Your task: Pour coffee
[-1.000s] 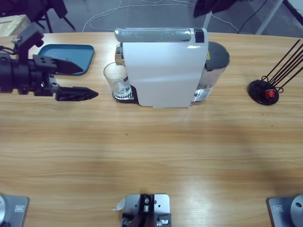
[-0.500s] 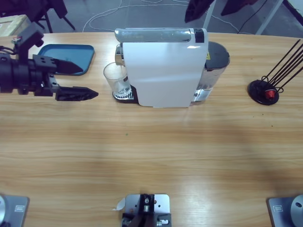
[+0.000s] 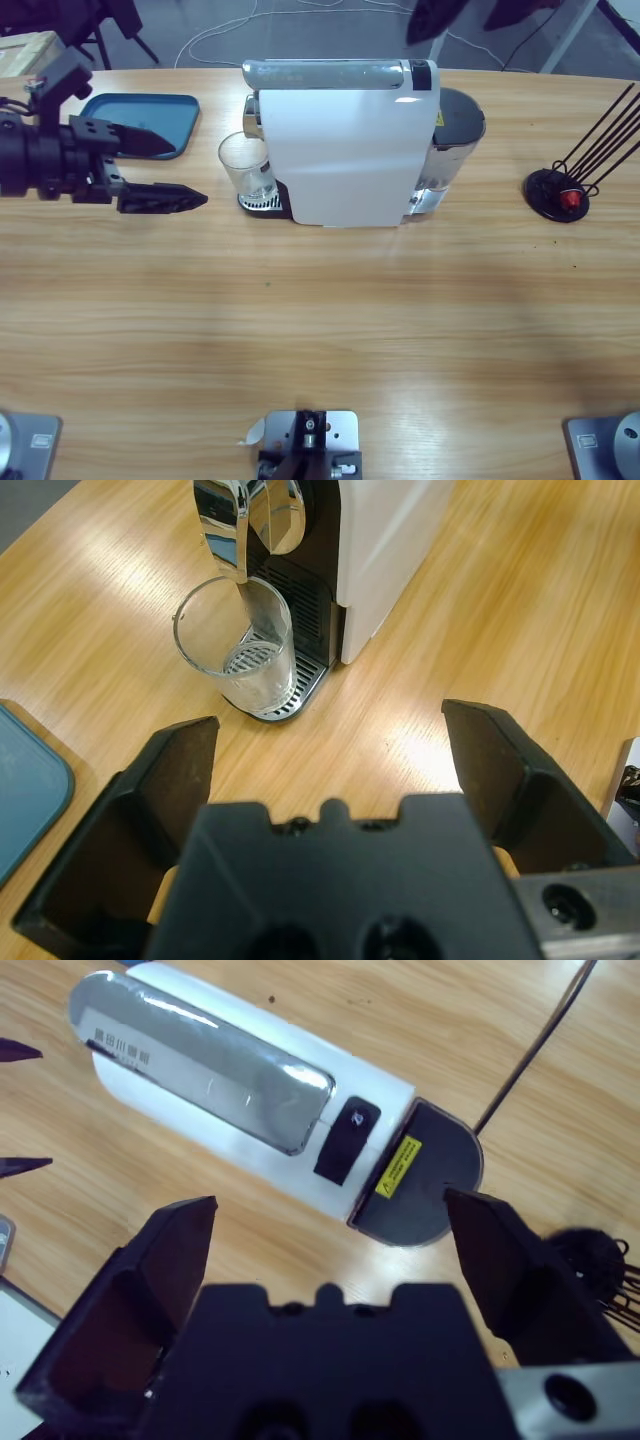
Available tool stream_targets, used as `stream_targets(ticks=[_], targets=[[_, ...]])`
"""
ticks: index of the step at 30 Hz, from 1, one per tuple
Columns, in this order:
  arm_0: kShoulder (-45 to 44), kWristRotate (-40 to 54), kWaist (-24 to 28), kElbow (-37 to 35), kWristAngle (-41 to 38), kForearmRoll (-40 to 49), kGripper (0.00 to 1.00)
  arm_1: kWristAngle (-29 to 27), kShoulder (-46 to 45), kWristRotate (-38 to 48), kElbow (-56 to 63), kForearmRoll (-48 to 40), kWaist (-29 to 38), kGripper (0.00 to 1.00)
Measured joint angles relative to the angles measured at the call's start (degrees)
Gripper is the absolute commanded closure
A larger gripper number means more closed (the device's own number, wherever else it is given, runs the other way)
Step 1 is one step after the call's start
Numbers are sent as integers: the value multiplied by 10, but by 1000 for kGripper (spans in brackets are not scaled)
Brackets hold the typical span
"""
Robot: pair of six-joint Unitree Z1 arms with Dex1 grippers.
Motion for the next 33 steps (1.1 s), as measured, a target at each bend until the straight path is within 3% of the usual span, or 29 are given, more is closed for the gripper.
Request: stream_targets(ticks=[7,12,22,24,28,33], targets=[[0,-4,-4,0,1,0,32,-1,-51,1,36,-1,1,0],[0,-23,-4,0,2,-22,32,-1,-125,6,147,-44,12,0],[0,-28,-9,5,2,-25,32,18,-332,17,583,-320,52,0],[0,-28,-10,7,2,-25,32,15,-360,-15,645,-399,53,0],[0,-28,-12,13,2,-25,32,-1,-399,-68,699,-478,53,0],[-1,-28,-14,14,2,-19,32,-3,-423,-74,747,-532,53,0]])
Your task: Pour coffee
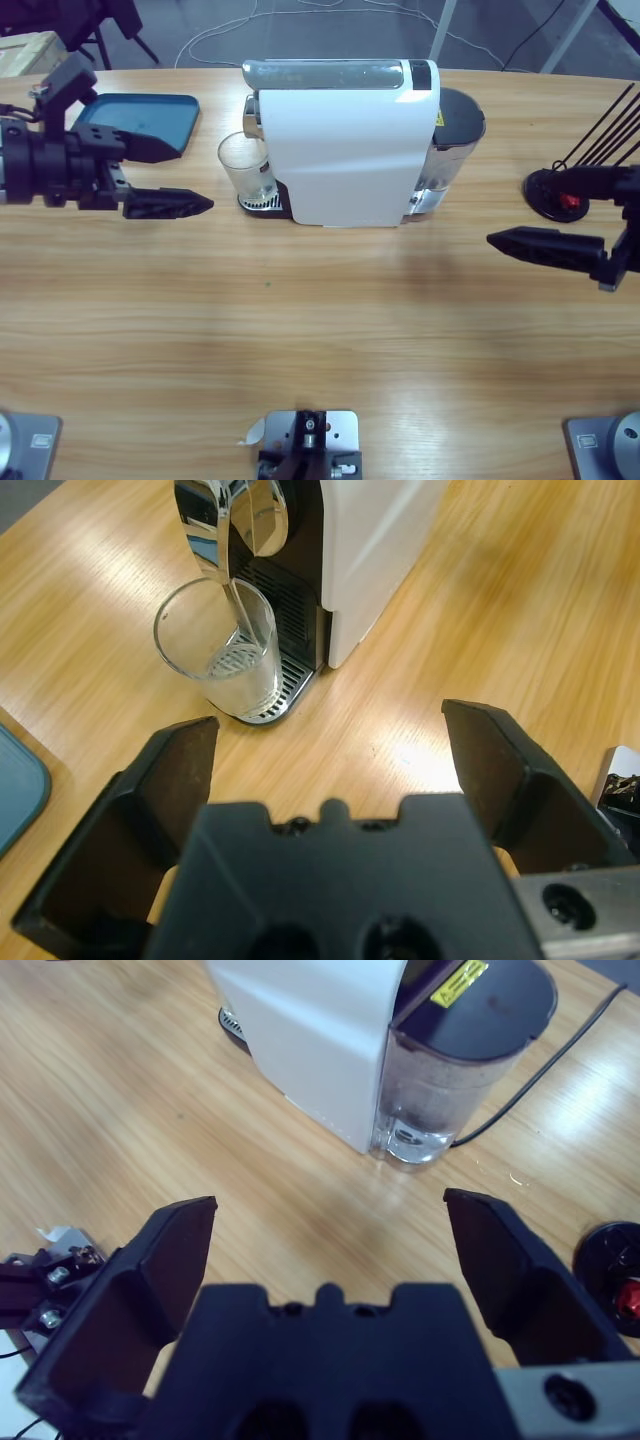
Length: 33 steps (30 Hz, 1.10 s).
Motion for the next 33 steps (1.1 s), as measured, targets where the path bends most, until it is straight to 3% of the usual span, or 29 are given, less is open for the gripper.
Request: stream_targets(ticks=[11,33], targets=[[-8,0,0,5,5,2,32,17,-5,0,9,12,-43,0],[-33,-34,0,19,18,4,32,14,-29,0,9,39,-45,0]])
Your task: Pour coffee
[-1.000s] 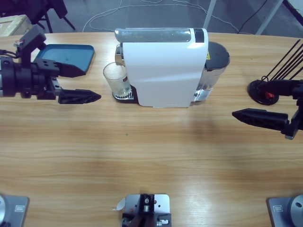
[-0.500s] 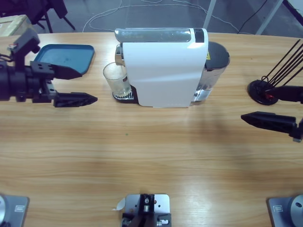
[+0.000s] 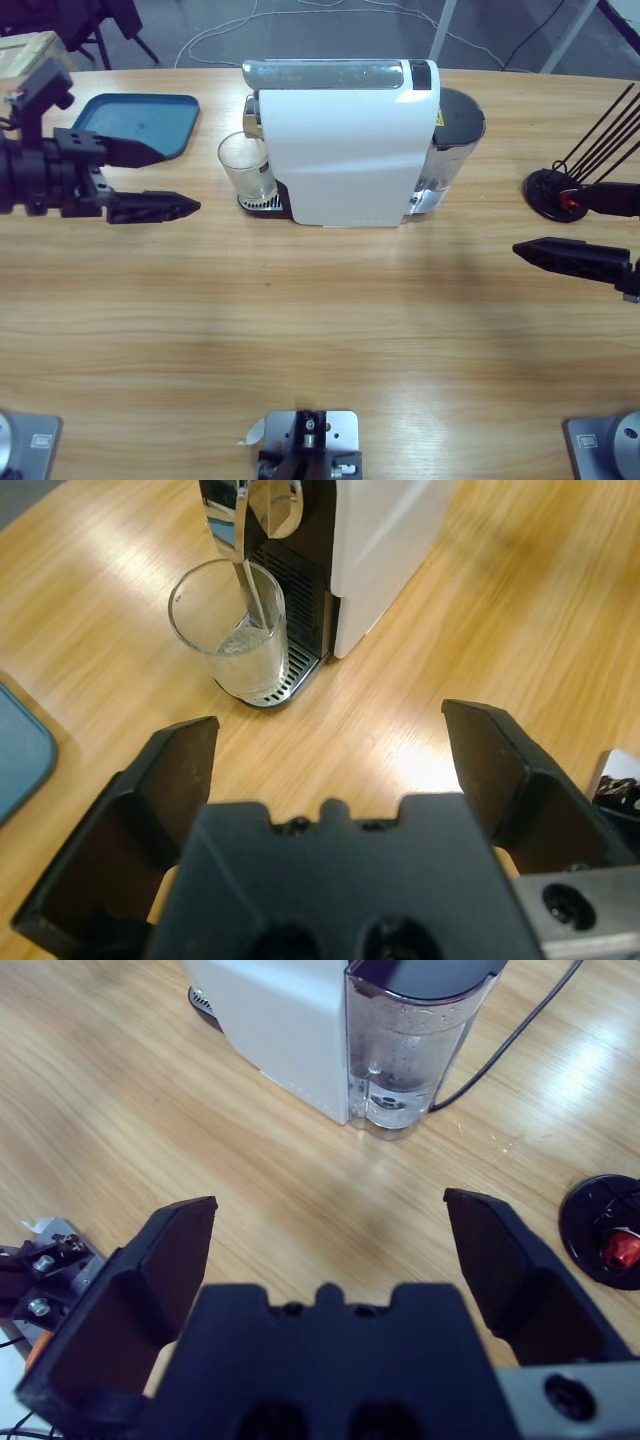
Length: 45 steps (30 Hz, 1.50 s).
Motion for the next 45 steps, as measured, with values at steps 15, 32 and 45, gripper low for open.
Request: stream_targets(ticks=[15,32,45], targets=[[-1,-30,0,1,10,0,32,0,10,0,-2,-1,0,0],[-1,-30,0,1,17,0,32,0,24,0,-2,-4,0,0],[-1,-28,0,1,17,0,32,-5,24,0,-2,-4,0,0]])
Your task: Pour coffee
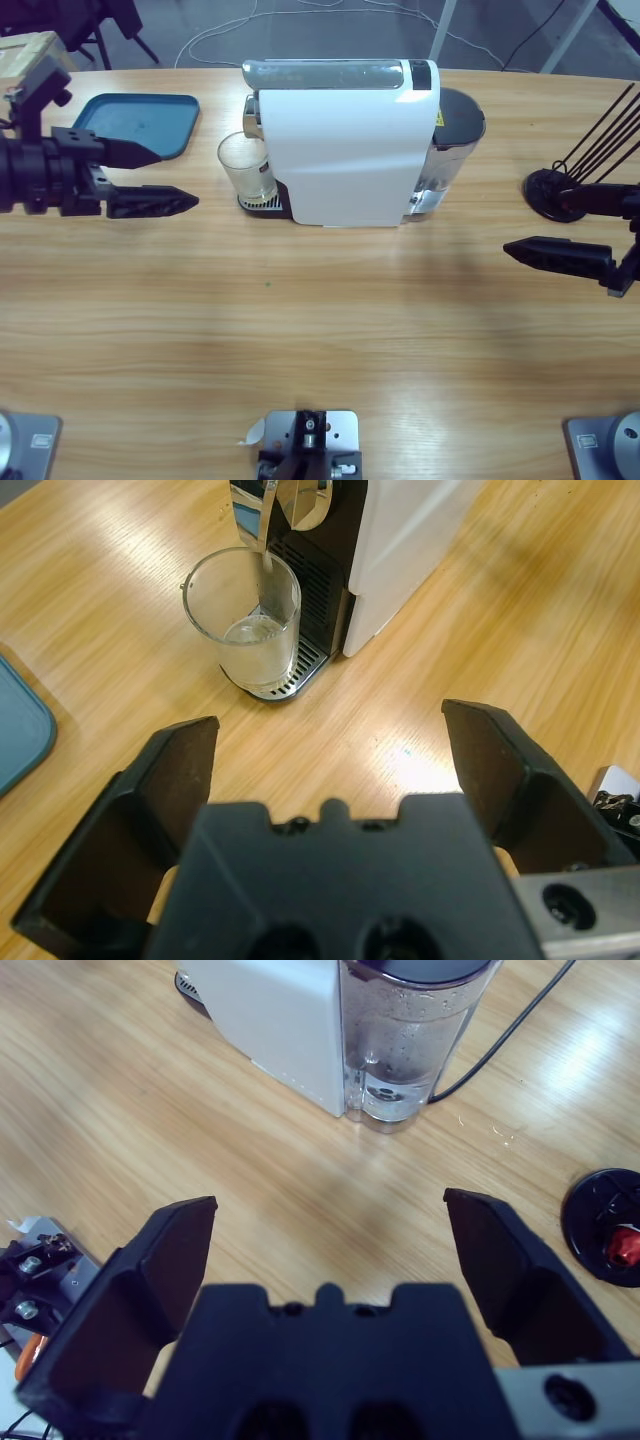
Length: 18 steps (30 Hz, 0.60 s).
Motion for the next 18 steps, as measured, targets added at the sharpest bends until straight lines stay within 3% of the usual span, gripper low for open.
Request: stream_targets(ticks=[18], targets=[[-1,17,0,0,-18,0,32,0,-13,0,0,-5,0,0]])
